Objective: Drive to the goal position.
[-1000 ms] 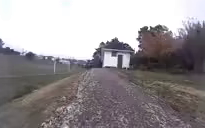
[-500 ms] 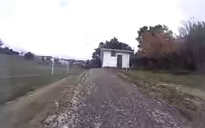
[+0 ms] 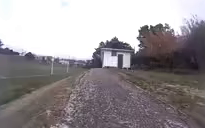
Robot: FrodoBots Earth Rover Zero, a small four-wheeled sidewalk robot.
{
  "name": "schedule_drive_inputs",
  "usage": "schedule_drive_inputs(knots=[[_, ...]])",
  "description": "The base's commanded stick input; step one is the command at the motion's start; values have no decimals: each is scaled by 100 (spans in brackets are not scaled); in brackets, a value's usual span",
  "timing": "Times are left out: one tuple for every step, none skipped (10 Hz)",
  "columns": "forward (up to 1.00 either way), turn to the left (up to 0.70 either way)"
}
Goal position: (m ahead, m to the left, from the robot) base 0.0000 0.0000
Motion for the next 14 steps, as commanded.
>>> schedule_drive_inputs(knots=[[60,0],[60,0],[60,-1],[60,-4],[60,-8],[60,-11],[60,-14],[60,-15],[60,-15],[60,-15],[60,-15],[60,-15],[60,-15],[60,-15]])
